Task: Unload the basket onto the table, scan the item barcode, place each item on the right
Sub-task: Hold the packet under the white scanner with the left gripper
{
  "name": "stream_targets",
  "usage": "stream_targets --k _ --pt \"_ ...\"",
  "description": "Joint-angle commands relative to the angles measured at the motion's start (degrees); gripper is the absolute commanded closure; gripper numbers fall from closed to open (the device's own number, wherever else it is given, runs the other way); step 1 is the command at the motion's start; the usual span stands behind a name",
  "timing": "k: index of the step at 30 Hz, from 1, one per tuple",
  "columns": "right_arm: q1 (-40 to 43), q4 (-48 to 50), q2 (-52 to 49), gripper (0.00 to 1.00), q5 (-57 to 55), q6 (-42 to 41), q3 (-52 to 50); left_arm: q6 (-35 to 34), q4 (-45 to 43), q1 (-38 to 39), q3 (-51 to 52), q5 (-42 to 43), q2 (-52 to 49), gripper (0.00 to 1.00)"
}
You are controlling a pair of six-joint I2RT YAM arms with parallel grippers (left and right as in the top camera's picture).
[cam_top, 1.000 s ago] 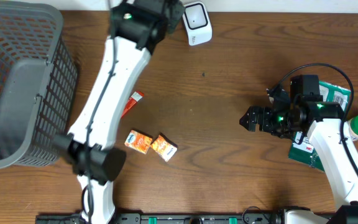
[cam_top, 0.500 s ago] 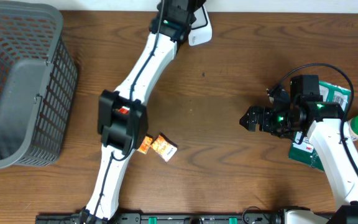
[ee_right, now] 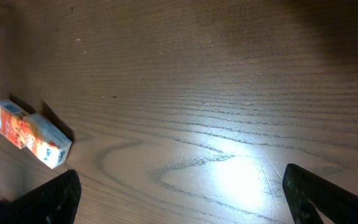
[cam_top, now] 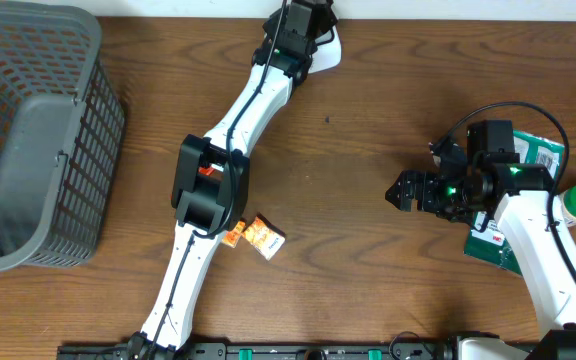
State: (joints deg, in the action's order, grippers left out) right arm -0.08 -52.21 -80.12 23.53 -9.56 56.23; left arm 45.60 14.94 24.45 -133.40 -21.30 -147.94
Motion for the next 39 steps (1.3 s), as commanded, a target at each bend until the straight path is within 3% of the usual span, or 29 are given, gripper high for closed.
stream_targets --k 1,32,39 --pt "0.0 0.1 0.3 0.01 0.1 0.4 0.7 0.8 1.3 0.2 0.2 0.3 -1.1 0.93" --pt "0.0 0.1 0.3 0.01 0.0 0.4 0.7 2.4 8.2 2.0 0.2 1.1 -1.4 0.93" --pt "0.0 0.1 0.3 0.01 0.0 0.4 0.7 2.1 4.1 2.0 0.0 -3.3 0.2 0.93"
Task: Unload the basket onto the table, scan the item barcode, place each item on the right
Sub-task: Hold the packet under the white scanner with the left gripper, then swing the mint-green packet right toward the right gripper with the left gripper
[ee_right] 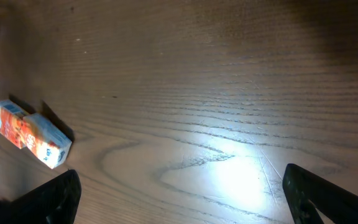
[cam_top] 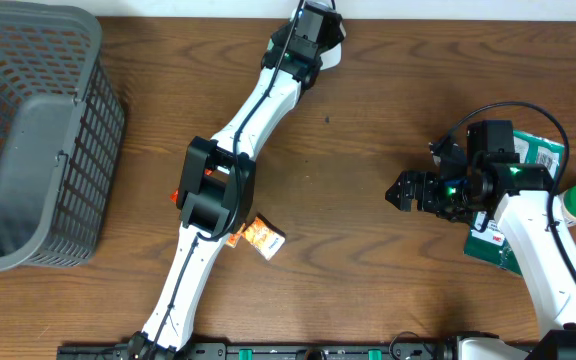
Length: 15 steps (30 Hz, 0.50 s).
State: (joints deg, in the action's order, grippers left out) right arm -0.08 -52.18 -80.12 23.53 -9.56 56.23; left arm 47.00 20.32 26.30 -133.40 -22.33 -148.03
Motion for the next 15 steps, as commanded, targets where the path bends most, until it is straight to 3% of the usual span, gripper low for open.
stream_targets --k 1,5,7,9,12,15 --pt "0.0 0.1 0.3 0.01 0.0 0.4 0.7 0.7 -1.6 0.1 -0.1 -2.6 0.9 0.93" --pt "0.0 0.1 0.3 0.01 0.0 0.4 0.7 -3.6 -1.7 0.3 -0.7 -2.6 5.6 0.92" --pt "0.0 0.1 0.3 0.01 0.0 0.4 0.7 -11.3 0.0 0.3 -0.7 -2.6 8.7 0.93" --pt "0.0 0.1 0.3 0.01 0.0 0.4 0.7 -24.0 4.9 0.3 -0.7 -1.4 12.4 0.93" --pt "0.0 0.1 0.3 0.01 0.0 0.4 0.7 -38.9 16.7 0.3 -0.7 8.6 16.9 0.93" --pt "0.0 0.1 0.3 0.01 0.0 0.4 0.7 -47.2 29.6 0.3 -0.7 25.0 19.7 0.93"
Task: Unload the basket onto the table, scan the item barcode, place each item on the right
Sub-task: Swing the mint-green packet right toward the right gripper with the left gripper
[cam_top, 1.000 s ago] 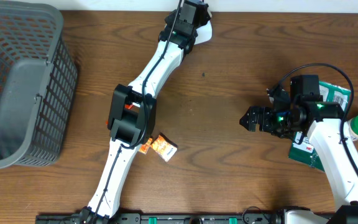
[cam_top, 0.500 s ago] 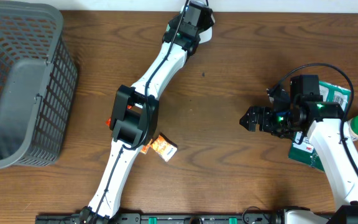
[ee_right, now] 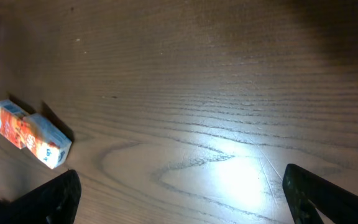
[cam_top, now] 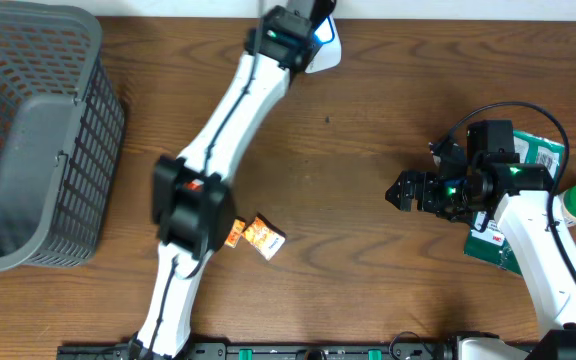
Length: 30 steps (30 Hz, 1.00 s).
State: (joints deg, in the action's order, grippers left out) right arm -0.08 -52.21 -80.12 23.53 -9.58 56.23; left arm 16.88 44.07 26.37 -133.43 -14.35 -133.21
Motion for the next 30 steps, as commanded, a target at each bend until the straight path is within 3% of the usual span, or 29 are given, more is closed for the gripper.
stream_targets --k 1,4,7,18,23,26,30 --pt "0.0 0.1 0.3 0.01 0.0 0.5 0.7 -18.5 10.1 0.2 -0.6 23.0 5.2 0.92" --pt "0.0 0.1 0.3 0.01 0.0 0.5 0.7 -20.7 19.2 0.4 0.0 36.4 4.9 0.93" --pt "0.0 0.1 0.3 0.01 0.0 0.5 0.7 -20.9 22.1 1.2 4.0 46.0 4.7 0.93" --pt "1.2 2.1 0.4 0.01 -4.2 0.7 0.9 -23.5 15.0 8.0 18.2 47.4 4.7 0.93" --pt "6.5 2.4 0.3 0.01 -13.1 -6.9 0.8 -24.6 10.0 12.2 21.6 47.4 4.7 0.92" --pt "11.0 2.7 0.2 0.04 -7.9 -7.0 -0.3 -25.9 7.3 13.2 21.5 50.1 4.8 0.93" --pt "17.7 2.7 0.2 0.13 13.9 3.3 -1.4 -27.3 3.7 12.2 20.9 63.1 4.9 0.93"
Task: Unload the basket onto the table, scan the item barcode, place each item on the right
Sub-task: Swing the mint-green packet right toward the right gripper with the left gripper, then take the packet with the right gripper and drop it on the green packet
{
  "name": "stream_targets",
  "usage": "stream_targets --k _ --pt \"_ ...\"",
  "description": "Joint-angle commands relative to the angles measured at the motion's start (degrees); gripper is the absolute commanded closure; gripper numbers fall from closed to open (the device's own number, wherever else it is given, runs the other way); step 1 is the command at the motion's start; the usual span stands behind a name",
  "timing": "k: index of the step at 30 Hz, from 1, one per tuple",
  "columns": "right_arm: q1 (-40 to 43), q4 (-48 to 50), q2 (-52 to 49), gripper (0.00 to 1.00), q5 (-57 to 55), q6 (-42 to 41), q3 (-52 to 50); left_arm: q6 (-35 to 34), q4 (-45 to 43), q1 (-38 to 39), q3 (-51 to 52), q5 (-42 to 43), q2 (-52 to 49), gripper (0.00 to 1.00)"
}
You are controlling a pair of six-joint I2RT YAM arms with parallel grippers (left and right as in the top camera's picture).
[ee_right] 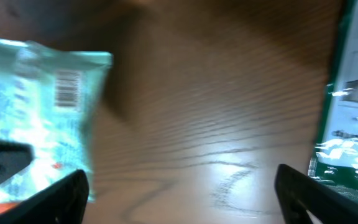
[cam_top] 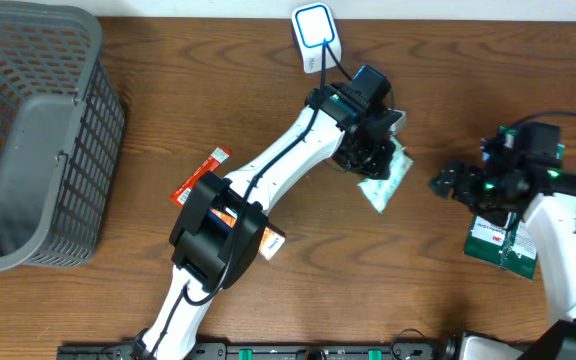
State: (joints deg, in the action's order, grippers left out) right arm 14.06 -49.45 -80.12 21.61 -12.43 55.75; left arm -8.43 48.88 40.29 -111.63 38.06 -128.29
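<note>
My left gripper [cam_top: 373, 150] sits mid-table, shut on a pale teal packet [cam_top: 385, 181] that hangs off its right side. The right wrist view shows the same teal packet [ee_right: 36, 124] at the left, blurred, with a barcode [ee_right: 67, 89] on its upper corner. A white scanner [cam_top: 313, 28] with a dark cord lies at the table's far edge. To the right of the packet and apart from it, my right gripper [cam_top: 443, 183] is open, with bare wood between its fingers. In its own view the right gripper [ee_right: 179, 199] is empty.
A grey mesh basket [cam_top: 28, 140] fills the far left. A red packet [cam_top: 200, 175] and a small orange carton [cam_top: 271, 240] lie beside the left arm. A green box [cam_top: 498, 245] lies under the right arm, and its edge [ee_right: 353, 112] shows in the right wrist view.
My left gripper has gone from the far edge by the scanner to mid-table, and now shows a teal packet in its grip. My right gripper has shifted to the right, still open.
At all three earlier moments my left arm reached to the far edge by the white scanner, shifting slightly, while my right arm stayed still and open. Now the left gripper holds the teal packet mid-table, and the right wrist camera sees the packet's barcode.
</note>
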Motion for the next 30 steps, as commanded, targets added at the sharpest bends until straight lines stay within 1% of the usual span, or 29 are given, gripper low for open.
stream_targets --k 1,2,3,4,5,8,9,11,13,14,16,18,19,23,25,26,28,30 --pt "5.6 -0.3 0.2 0.15 22.0 9.5 -1.0 -2.2 -1.9 -2.4 -0.9 15.1 0.1 0.93" --pt "7.6 -0.5 0.2 0.15 26.9 11.7 -1.0 -2.7 -2.4 -3.2 -0.9 19.6 0.1 0.93" --pt "9.1 -0.9 0.2 0.12 30.3 13.6 -1.0 -2.9 -2.8 -4.0 -0.9 23.2 0.1 0.93" --pt "10.7 -1.4 0.2 0.03 33.3 15.2 -1.0 -2.9 -3.2 -5.0 -0.9 27.5 0.1 0.92" --pt "11.8 -1.8 0.2 0.01 35.3 16.2 -1.0 -2.9 -3.3 -5.8 -0.9 30.7 0.1 0.92" --pt "13.0 -2.4 0.2 0.01 39.1 18.4 -1.1 -2.9 -3.2 -7.8 -0.9 37.6 0.1 0.93" --pt "12.7 -2.5 0.2 0.05 40.1 18.8 -1.2 -2.9 -3.2 -8.2 -0.9 39.1 0.1 0.93" --pt "11.6 -2.3 0.2 0.23 40.7 18.8 -1.2 -2.8 -3.2 -8.3 -0.9 40.9 0.1 0.93" --pt "10.0 -1.9 0.2 0.35 42.3 19.9 -1.2 -2.8 -3.3 -8.3 -0.9 41.0 0.1 0.92" --pt "8.9 -1.5 0.2 0.39 43.5 20.5 -1.2 -2.8 -3.6 -8.1 -0.9 41.0 0.1 0.92" --pt "6.9 0.1 0.2 0.44 43.9 20.4 -1.2 -2.8 -4.0 -7.8 -0.9 41.0 0.1 0.92" --pt "5.5 1.6 0.2 0.44 43.9 20.4 -1.2 -2.9 -4.0 -7.6 -0.9 41.5 0.1 0.93" --pt "4.9 2.1 0.2 0.46 43.9 20.4 -1.2 -2.8 -4.0 -7.6 -0.9 42.9 0.1 0.92" --pt "4.6 4.8 0.2 0.48 46.9 19.7 -1.2 -2.8 -4.0 -7.6 -0.9 47.6 0.1 0.92" --pt "4.6 7.1 0.2 0.48 49.4 18.0 -1.2 -2.8 -4.1 -7.6 -0.9 47.8 0.1 0.93" --pt "4.6 8.3 0.2 0.5 50.0 16.6 -1.2 -2.4 -4.0 -7.6 -0.9 47.8 0.1 0.93" --pt "4.6 10.3 0.2 0.58 50.0 14.3 -1.2 -2.2 -4.0 -7.6 -0.9 47.8 0.1 0.92" --pt "4.6 11.6 0.2 0.71 50.0 14.1 -1.2 -2.1 -4.1 -7.6 -0.9 47.8 0.1 0.92"
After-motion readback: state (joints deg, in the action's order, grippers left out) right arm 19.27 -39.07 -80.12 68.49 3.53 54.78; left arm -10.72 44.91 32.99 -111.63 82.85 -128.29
